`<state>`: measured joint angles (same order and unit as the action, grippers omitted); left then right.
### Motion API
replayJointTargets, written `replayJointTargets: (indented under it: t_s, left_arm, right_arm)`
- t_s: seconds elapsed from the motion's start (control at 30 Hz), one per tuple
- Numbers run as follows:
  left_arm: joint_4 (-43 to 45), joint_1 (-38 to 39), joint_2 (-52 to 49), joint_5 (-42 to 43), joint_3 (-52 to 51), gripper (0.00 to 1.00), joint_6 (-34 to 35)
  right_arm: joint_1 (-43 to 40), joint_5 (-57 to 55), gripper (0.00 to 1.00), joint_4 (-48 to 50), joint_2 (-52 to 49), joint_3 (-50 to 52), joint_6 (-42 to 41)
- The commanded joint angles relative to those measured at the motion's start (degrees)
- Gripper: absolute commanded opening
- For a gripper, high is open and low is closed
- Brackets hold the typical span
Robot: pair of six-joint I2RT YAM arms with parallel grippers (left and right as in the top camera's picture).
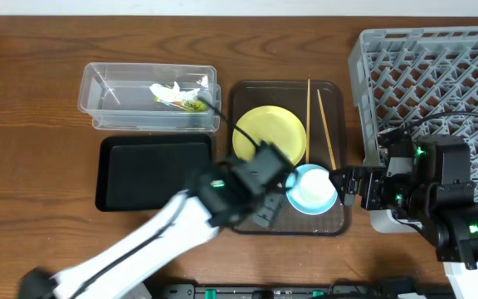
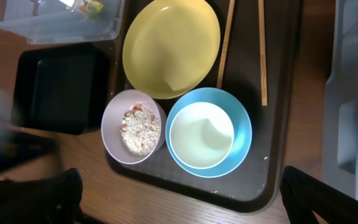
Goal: Sort waste into correct bins and load items into the dishwasher rack
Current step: 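Grasp rim of pink rice bowl with left gripper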
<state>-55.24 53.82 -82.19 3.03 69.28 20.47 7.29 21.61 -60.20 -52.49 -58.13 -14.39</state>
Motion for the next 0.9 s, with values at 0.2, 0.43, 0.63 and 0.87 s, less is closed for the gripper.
replayJointTargets:
  t_s: [0.2,0.43,0.63,0.87]
  left_arm:
    - [7.13,3.8,-17.77,-0.9,-0.81,0.55,-2.05]
    - [11.19,3.74,-22.4,-1.53,-0.81,0.49,-2.71]
    - [10.86,3.74,-22.4,-3.96,-0.81,0.19,-2.64]
    - [8.11,3.13,-20.48,-5.9,-0.81,0.06,-2.16]
  right_arm:
    - [-1.01,-0.37,0.99,-0.44,0.09,-0.9,0.72]
    - [-1.01,-0.37,0.99,-0.5,0.09,-0.9,0.74]
    - [-0.98,-0.37,0.99,-0.46,0.09,-0.9,0.74]
    - [-1.01,-0.39,0.99,-0.24,0.09,-0.9,0.74]
